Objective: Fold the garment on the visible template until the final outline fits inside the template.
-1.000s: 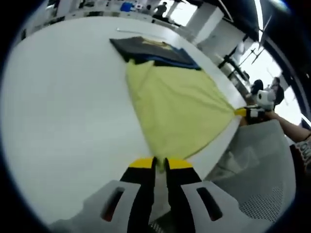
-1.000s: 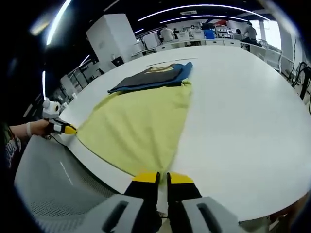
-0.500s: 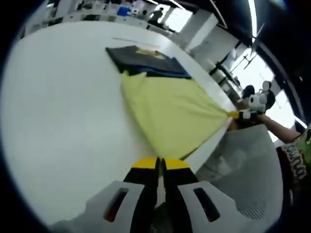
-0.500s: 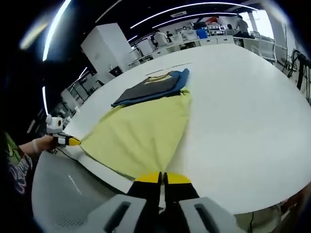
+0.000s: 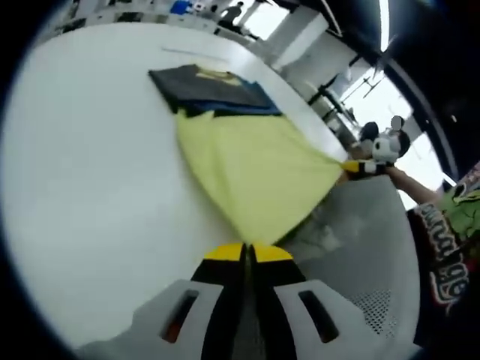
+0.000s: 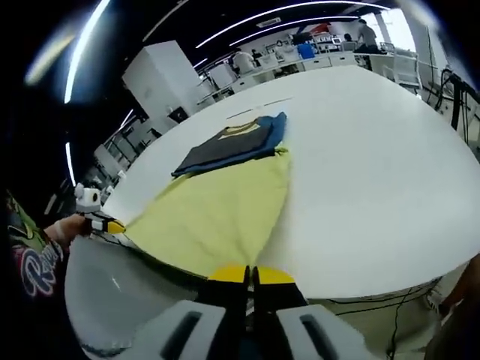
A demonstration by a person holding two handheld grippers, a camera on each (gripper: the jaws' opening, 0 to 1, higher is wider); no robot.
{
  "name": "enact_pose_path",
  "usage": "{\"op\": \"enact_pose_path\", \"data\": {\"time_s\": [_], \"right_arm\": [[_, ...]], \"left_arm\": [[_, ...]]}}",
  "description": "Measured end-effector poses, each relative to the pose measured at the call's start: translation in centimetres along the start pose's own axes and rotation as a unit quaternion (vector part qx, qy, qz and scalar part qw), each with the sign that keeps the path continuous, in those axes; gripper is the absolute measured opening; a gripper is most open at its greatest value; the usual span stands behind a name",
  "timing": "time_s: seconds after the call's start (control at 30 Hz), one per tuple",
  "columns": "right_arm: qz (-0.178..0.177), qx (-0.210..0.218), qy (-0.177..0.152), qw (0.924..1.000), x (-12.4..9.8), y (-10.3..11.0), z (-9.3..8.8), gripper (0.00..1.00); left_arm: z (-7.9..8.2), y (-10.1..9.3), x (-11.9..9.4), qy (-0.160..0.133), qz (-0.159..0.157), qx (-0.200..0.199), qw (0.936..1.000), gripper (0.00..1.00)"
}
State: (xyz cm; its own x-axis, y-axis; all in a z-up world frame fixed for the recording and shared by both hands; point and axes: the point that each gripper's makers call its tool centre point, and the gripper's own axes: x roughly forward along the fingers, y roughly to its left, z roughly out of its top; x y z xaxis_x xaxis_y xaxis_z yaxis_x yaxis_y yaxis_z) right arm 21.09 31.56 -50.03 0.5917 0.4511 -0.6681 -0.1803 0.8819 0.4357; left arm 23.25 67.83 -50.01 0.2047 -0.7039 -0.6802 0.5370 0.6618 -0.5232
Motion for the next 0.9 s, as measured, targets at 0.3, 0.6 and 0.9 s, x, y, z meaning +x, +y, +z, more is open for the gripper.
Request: {"op": "enact_pose_path", "data": {"time_s": [0.3, 0.6, 0.9], "right_arm": [[0.003, -0.002, 0.003, 1.0000, 0.0, 0.3, 0.5, 0.00], [0.027, 0.006, -0.053, 0.9982, -0.9, 1.5, 6.4, 0.00], [0.043, -0.008, -0.086, 0.9954, -1.4, 1.6, 12.3, 0.00]], "left_arm": [[0.8, 0.0, -0.1, -0.010, -0.003, -0.006, 0.9999, 0.00], [7.2, -0.6, -2.3, -0.106, 0.006, 0.012, 0.9943, 0.00], [14.5, 0.3, -4.1, -0.189, 0.015, 0.032, 0.9814, 0.00]]}}
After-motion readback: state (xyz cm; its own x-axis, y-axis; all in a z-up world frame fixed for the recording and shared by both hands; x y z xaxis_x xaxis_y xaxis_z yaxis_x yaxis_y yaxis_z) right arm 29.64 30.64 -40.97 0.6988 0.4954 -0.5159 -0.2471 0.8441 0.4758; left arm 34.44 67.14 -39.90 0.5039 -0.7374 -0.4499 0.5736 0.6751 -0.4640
